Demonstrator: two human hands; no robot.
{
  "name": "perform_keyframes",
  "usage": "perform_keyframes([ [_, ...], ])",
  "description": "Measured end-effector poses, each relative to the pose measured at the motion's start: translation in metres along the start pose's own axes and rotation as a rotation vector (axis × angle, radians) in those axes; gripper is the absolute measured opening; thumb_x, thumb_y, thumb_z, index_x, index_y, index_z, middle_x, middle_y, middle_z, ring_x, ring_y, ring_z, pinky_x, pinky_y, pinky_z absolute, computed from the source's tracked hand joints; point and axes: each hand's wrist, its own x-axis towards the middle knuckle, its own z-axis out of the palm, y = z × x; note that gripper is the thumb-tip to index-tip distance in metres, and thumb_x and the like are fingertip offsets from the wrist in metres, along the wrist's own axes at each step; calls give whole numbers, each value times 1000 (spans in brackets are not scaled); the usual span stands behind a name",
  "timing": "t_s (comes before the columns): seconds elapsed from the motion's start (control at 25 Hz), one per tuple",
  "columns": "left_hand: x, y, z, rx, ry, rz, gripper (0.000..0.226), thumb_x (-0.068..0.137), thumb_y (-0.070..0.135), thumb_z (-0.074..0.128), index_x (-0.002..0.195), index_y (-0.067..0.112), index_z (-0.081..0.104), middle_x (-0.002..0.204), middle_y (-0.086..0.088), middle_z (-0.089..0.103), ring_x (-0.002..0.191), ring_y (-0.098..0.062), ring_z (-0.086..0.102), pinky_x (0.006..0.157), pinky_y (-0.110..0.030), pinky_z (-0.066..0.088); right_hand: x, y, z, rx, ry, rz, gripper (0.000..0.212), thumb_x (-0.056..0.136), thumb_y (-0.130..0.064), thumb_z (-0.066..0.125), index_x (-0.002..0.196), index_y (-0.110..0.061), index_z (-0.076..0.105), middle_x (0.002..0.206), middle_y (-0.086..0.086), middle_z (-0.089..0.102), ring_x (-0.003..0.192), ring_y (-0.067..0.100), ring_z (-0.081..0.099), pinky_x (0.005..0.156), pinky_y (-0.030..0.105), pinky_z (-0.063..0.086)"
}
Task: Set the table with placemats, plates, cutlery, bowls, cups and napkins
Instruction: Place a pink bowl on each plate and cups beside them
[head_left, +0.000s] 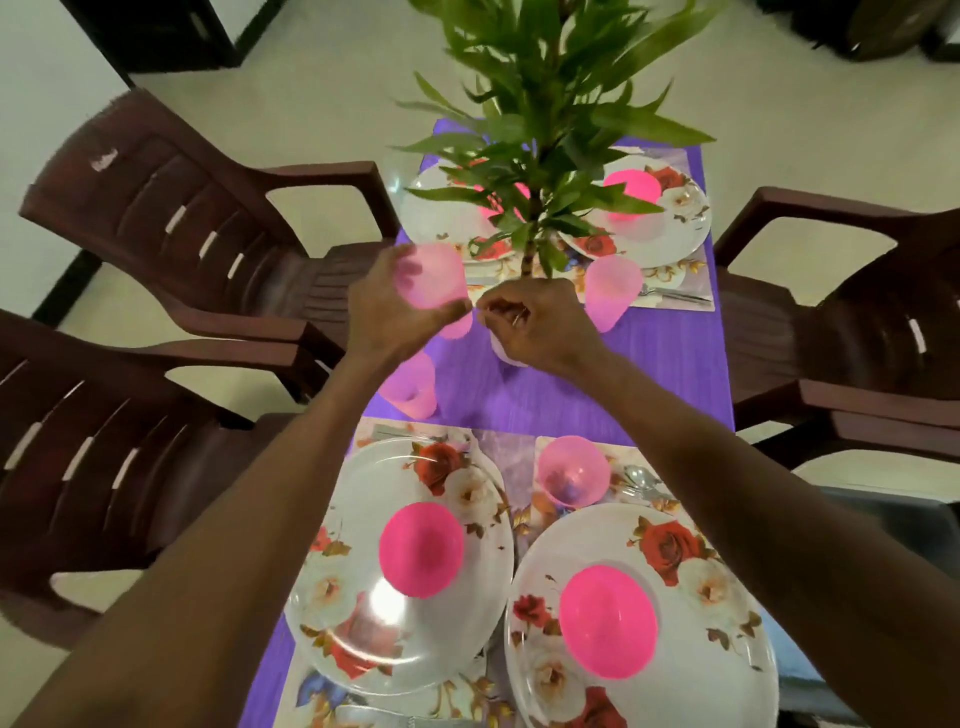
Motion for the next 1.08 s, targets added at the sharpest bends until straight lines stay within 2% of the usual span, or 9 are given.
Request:
perform_keyframes([
  [0.04, 15, -8, 0, 4, -27, -23, 87, 62, 45, 96, 136, 18, 58, 119, 4, 67, 101, -11, 60, 74, -1, 38, 7, -4, 10, -20, -12, 45, 16, 85, -25, 73, 95, -15, 79, 83, -1, 77, 73, 19, 72, 68, 37, 58],
  [0.12, 38, -25, 7, 43, -108, -32, 92, 59, 41, 98, 137, 14, 57, 121, -1, 68, 102, -16, 64, 76, -1, 41, 14, -6, 29, -88, -16, 139, 13, 82, -18, 75, 93, -14, 79, 79, 1, 77, 72, 20, 70, 70, 27, 52],
  [0.2, 58, -40, 18, 98, -214, -26, 96, 57, 40, 98, 139, 12, 55, 126, -6, 67, 112, -23, 64, 93, -23, 51, 20, -3, 46, -171, 7, 222, 13, 79, -8, 76, 92, -11, 79, 77, 4, 76, 70, 19, 67, 65, 18, 37],
  [0.32, 77, -54, 36, 129, -313, 1, 104, 49, 42, 95, 140, 13, 54, 128, -8, 65, 120, -29, 59, 104, -36, 49, 23, 9, 61, -177, -21, 347, 16, 79, -4, 73, 94, -8, 78, 74, 5, 73, 68, 16, 64, 67, 23, 43],
  [0.44, 92, -69, 51, 160, -388, 34, 105, 48, 39, 95, 141, 11, 53, 128, -11, 65, 118, -29, 61, 99, -32, 51, 20, 20, 72, -175, -63, 430, 15, 80, -7, 75, 95, -9, 76, 72, -2, 66, 67, 15, 59, 71, 25, 47],
  [0.6, 101, -84, 62, 193, -415, 69, 99, 57, 34, 97, 142, 11, 52, 127, -11, 65, 117, -28, 61, 90, -22, 39, 21, 30, 78, -169, -36, 462, 14, 81, -10, 79, 95, -10, 74, 79, 4, 70, 72, 19, 65, 73, 27, 51],
  [0.88, 101, -81, 65, 170, -431, 97, 107, 59, 37, 98, 149, 10, 45, 134, -15, 62, 122, -33, 56, 100, -34, 45, 18, 28, 79, -175, -29, 501, 18, 82, -13, 82, 99, -8, 76, 81, 2, 73, 69, 10, 63, 72, 24, 53],
  [1.0, 95, -80, 61, 154, -449, 73, 124, 58, 37, 100, 157, 12, 31, 145, -16, 55, 131, -36, 51, 105, -37, 42, 14, 21, 71, -120, -21, 557, 13, 84, -6, 79, 97, -8, 75, 76, -1, 70, 61, 0, 59, 66, 15, 48],
  [1.08, 90, -77, 53, 164, -474, 62, 133, 57, 37, 101, 161, 12, 22, 153, -16, 48, 139, -37, 44, 112, -39, 38, 11, 13, 62, -110, 7, 558, 11, 84, -2, 77, 93, -7, 75, 77, 2, 71, 62, 4, 62, 64, 17, 51],
])
